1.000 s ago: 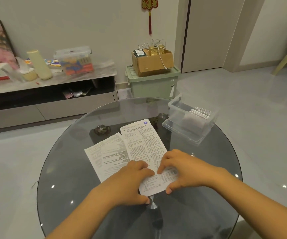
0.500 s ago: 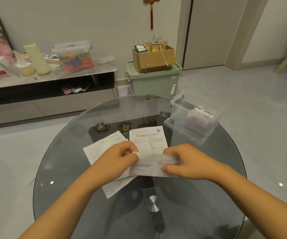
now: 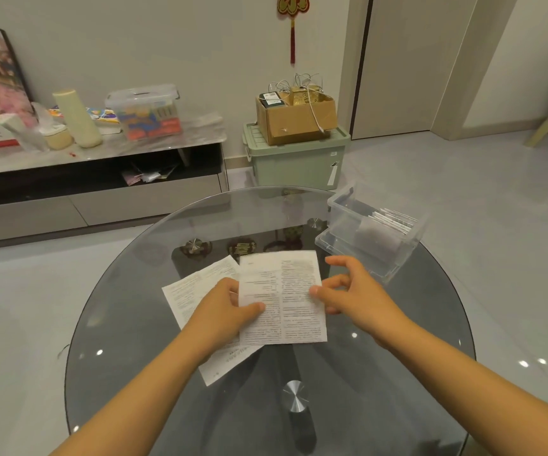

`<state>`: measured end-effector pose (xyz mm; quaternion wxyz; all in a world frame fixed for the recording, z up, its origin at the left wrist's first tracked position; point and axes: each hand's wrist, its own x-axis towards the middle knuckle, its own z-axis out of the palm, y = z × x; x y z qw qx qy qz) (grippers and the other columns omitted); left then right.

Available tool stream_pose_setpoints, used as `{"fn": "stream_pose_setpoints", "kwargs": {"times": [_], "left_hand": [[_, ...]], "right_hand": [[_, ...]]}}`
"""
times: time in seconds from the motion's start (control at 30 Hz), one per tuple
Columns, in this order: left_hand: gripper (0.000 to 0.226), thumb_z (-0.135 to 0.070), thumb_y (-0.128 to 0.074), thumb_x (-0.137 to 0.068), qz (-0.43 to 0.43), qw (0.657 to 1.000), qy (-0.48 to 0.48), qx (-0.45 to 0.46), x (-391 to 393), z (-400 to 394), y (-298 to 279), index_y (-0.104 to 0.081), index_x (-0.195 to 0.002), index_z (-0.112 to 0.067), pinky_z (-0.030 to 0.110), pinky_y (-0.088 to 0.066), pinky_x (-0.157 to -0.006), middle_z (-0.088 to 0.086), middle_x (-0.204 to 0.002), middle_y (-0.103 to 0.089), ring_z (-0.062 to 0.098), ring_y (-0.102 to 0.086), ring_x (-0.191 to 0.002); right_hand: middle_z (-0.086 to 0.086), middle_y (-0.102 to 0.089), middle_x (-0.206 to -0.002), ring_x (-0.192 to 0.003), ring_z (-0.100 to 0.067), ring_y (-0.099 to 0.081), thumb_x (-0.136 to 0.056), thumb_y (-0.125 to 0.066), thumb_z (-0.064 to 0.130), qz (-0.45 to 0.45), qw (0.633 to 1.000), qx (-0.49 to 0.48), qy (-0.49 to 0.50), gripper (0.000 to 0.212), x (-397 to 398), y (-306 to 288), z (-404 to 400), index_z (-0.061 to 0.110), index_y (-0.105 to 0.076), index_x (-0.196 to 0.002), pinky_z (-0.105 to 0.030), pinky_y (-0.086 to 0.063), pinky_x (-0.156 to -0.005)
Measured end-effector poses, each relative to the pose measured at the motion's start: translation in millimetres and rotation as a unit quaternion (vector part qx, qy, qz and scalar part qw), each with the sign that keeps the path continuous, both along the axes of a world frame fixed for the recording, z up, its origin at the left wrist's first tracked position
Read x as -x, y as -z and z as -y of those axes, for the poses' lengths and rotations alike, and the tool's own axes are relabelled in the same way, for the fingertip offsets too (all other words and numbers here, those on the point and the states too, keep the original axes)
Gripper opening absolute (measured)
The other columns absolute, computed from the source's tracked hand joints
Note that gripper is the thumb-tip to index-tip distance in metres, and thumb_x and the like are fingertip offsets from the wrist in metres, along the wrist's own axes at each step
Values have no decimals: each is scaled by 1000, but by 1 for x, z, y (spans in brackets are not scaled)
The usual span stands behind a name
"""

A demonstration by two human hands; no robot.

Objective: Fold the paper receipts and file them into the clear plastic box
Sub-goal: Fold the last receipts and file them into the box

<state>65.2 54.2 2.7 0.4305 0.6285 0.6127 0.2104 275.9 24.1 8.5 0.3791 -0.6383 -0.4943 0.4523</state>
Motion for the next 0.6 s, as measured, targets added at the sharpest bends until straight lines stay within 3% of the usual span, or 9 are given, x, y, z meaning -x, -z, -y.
{"fn": "stream_pose_setpoints", "kwargs": {"times": [0.1, 0.2, 0.3, 0.4, 0.47, 0.6], "left_hand": [[59, -23, -70, -83, -65, 996, 10, -52, -5, 2, 2, -34, -129, -26, 23, -50, -75, -7, -105, -58, 9, -58, -89], [91, -24, -74, -78, -121, 987, 44, -91, -8, 3, 5, -13, -146, -29, 25, -41, -91, 0, -134, -40, 15, -47, -116], [73, -37, -71, -79, -235, 953, 105, -160, -5, 3, 5, -31, -140, -35, 31, -26, -109, -6, -148, -14, 15, -20, -136], [52, -51, -63, -82, -280, 915, 225, -182, 0, 3, 3, -47, -130, -39, 32, -7, -113, -15, -148, -24, 11, -16, -137], [57, -53, -61, -82, -289, 905, 274, -151, 1, 4, 4, -44, -134, -38, 31, -7, -113, -16, -148, -29, 9, -20, -137], [49, -44, -57, -88, -297, 888, 294, -192, -3, 4, 1, -45, -135, -34, 26, -24, -108, -13, -143, -38, 9, -31, -131]], "right_hand": [[7, -60, -96, -84, -12, -64, -79, -72, 15, 122, 991, -2, -61, 77, 5, 8, 0, 28, -25, -138, -22, -51, -72], [3, -46, -117, -91, -10, -55, -78, -72, 20, 246, 963, -40, -106, 68, 11, 16, 2, 31, -36, -134, -18, -47, -80], [5, -34, -127, -116, -12, -36, -82, -68, 32, 357, 922, -86, -124, 50, 12, 20, 5, 32, -50, -128, -22, -37, -98], [10, -38, -134, -124, -12, -27, -84, -63, 44, 402, 887, -108, -199, 41, 13, 16, 3, 35, -57, -123, -29, -25, -108], [12, -41, -137, -127, -11, -28, -83, -61, 49, 409, 872, -101, -251, 44, 13, 14, 3, 35, -56, -125, -30, -24, -109], [12, -42, -142, -126, -12, -35, -87, -54, 53, 464, 828, -130, -286, 46, 10, 10, 4, 37, -52, -129, -26, -30, -103]]}}
